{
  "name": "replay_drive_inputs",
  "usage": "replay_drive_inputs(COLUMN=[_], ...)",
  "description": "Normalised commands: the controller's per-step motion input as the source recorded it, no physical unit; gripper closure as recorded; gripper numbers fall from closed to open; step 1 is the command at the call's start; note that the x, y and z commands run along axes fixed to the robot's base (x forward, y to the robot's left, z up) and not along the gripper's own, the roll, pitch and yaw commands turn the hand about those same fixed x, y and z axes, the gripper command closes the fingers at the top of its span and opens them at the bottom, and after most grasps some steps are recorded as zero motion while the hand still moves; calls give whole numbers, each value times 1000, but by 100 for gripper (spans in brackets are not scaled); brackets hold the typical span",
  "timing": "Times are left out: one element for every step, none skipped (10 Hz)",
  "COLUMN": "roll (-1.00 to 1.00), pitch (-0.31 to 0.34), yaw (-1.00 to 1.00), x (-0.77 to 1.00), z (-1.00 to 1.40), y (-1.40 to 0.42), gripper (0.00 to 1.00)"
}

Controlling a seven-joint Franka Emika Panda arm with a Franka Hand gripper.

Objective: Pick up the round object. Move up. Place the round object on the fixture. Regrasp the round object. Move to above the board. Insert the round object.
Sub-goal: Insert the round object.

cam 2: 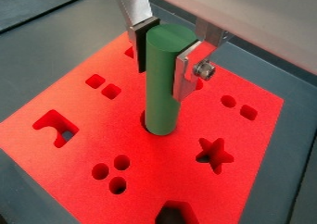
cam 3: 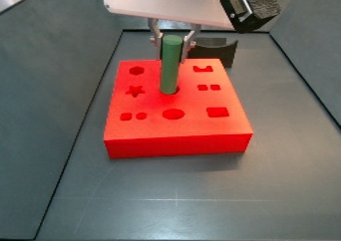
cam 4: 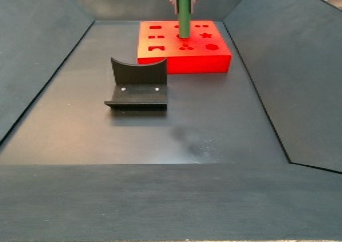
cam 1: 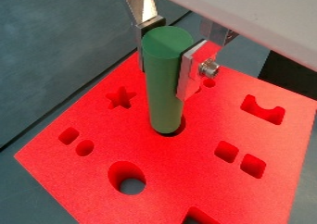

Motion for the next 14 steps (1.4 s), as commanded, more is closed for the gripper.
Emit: replay_drive_inputs(roll=[80,37,13,30,71,53,36,39,56,41,10,11,33,43], pitch=[-234,-243,-241,-210,-164,-140,-84,-29,0,0,0,0,0,-17], yaw=[0,0,0,0,0,0,0,0,0,0,0,0,0,0], x=[-69,-154,-114,-23,0,0,0,0,114,140,91,57,51,11], z=[-589,-494,-343,-283,-143,-80,0,0,-17,0,0,0,0,-49], y=[0,0,0,0,-83,-91,-51,0,0,23,0,0,0,0], gripper=[100,100,100,100,100,100,100,100,100,100,100,100,100,100])
